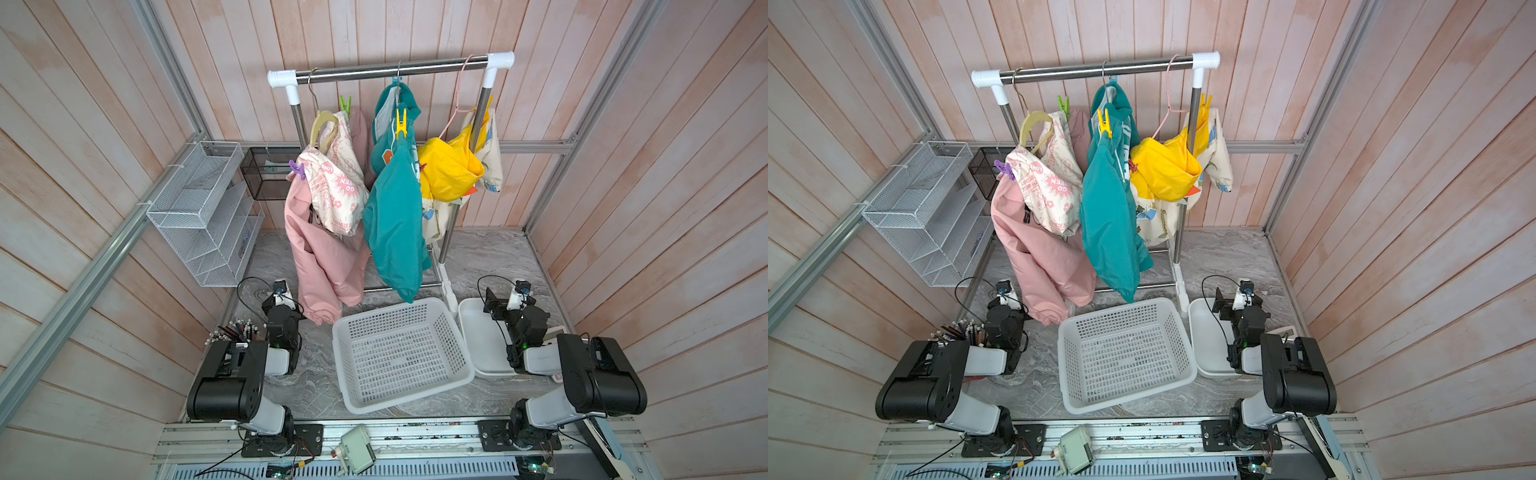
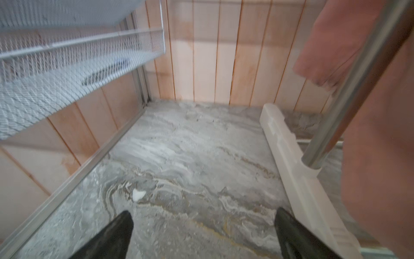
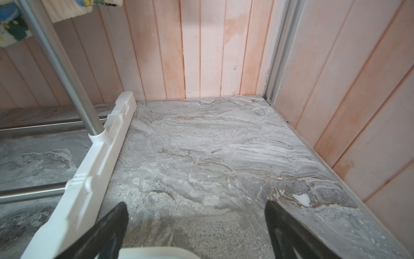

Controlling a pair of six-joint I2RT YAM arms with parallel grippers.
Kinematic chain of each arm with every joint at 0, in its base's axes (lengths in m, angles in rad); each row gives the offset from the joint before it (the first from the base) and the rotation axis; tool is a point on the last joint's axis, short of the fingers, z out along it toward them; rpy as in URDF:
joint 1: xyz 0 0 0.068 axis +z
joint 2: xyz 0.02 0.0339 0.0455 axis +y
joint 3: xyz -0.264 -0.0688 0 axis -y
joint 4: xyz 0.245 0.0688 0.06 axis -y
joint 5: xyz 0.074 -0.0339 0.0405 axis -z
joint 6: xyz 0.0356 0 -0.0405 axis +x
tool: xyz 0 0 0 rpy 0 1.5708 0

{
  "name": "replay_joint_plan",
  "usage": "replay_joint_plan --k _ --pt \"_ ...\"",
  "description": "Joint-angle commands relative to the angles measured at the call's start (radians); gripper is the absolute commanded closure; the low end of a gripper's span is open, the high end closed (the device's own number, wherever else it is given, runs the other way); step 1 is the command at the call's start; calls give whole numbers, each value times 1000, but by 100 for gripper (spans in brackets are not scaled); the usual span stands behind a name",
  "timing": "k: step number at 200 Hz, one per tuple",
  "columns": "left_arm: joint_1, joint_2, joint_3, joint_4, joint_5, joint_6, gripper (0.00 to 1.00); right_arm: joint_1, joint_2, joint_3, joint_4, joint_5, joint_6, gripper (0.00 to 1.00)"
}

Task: Remove the clothespins securing jackets to the hanger
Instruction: Pick up the hanger from the clothesline.

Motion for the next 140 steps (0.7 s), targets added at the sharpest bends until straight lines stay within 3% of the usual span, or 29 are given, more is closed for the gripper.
replay_joint_plan --k 1,25,59,90,140 --pt "5 -134 130 -353 -23 -81 0 -8 -93 -6 -51 93 59 3" --pt "4 -269 126 -507 -27 -206 0 -14 -239 58 -364 69 141 3" --pt "1 -482 51 -620 -40 -363 0 -15 -394 57 -521 52 240 5" --pt "-26 -676 55 -790 -89 -442 1 -16 -531 41 -568 11 321 5" --pt "-133 -883 176 -1023 -302 -466 0 -15 -606 60 -565 -114 436 11"
